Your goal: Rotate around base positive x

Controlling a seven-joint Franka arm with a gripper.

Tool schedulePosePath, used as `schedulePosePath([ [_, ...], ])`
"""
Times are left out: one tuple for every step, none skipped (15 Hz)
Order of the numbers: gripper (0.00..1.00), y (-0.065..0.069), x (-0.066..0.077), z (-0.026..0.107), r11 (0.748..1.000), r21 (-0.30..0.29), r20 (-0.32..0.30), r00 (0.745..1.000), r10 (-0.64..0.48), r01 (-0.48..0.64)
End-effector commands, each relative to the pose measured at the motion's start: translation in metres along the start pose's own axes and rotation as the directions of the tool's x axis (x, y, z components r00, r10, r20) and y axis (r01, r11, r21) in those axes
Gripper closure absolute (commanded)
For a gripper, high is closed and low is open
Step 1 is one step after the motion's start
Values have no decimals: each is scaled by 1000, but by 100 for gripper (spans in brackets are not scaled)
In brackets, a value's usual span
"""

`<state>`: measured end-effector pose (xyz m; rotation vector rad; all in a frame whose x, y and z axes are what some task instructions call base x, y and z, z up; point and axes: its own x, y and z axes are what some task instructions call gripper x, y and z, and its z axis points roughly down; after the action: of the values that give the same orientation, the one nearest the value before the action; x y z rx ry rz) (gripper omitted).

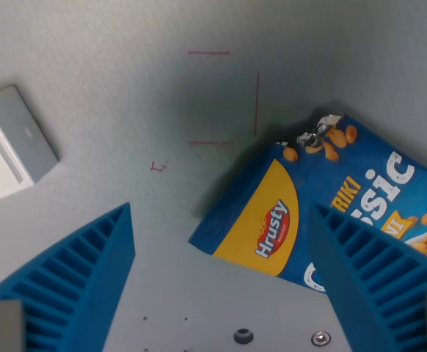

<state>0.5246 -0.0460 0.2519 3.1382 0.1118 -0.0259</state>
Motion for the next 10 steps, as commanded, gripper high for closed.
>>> schedulePosePath([
  [0,0,0,-2,1000,13,-5,1000,0,0],
  [0,0,0,-2,1000,26,-6,1000,0,0],
  [0,0,0,-2,999,40,-7,1000,0,0],
  [0,0,0,-2,999,53,-8,1000,0,1],
  [0,0,0,-2,998,66,-9,1000,-1,1],
  [0,0,0,-2,997,79,-10,1000,-1,1],
  [0,0,0,-2,996,93,-11,1000,-1,2],
  [0,0,0,-2,994,106,-12,1000,-1,2],
  [0,0,0,-2,993,119,-13,1000,-1,3],
  [0,0,0,-2,991,132,-14,1000,-1,3],
])
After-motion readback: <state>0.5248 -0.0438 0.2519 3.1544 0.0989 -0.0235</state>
